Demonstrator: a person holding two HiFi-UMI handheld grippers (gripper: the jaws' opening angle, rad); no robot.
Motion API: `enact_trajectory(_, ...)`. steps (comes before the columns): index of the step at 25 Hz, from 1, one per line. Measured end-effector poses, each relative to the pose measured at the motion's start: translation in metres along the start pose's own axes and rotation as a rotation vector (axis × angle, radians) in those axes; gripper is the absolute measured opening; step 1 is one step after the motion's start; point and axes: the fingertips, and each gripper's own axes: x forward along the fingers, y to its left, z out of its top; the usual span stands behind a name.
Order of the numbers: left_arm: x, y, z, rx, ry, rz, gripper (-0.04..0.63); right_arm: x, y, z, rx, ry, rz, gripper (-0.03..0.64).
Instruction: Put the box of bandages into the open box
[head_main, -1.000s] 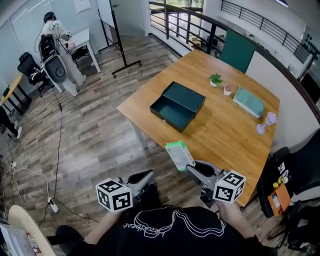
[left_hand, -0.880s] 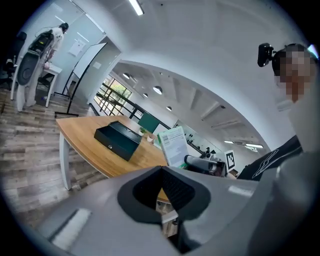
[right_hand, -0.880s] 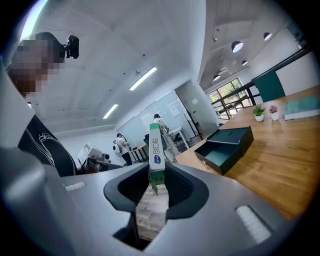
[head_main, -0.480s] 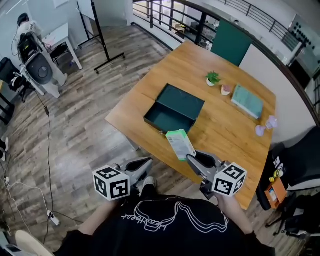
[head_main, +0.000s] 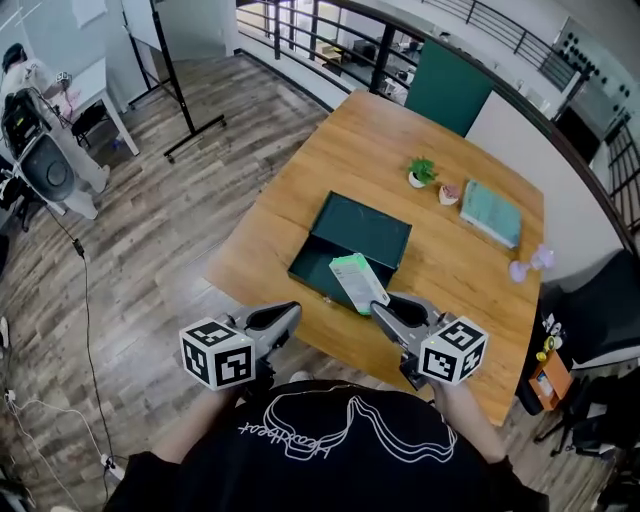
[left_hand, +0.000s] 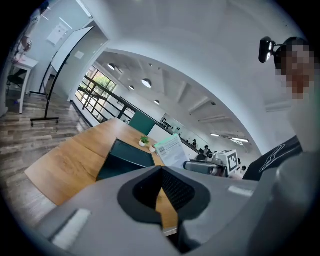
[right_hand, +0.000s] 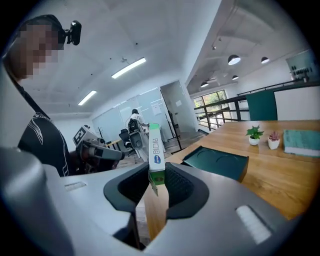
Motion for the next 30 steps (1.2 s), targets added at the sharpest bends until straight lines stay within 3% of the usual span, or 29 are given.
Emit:
enact_trajectory(12, 0.006, 0.049, 0.016, 0.004, 0.048, -0.009, 0.0, 0.055, -0.04, -0.019, -0.107, 0.142, -0.103, 0.121)
enact_trajectory(20, 0.007, 0.064, 0.018, -0.007, 0.064, -0.008, 0.0, 0.086, -0.065, -0.055, -0.287, 0.325, -0.185, 0.121)
enact_trajectory(30, 0.011, 0.08, 0.014, -0.017, 0.084, -0.013, 0.0, 0.114, -0.091, -0.085, -0.298, 0.442, -0.218, 0.121)
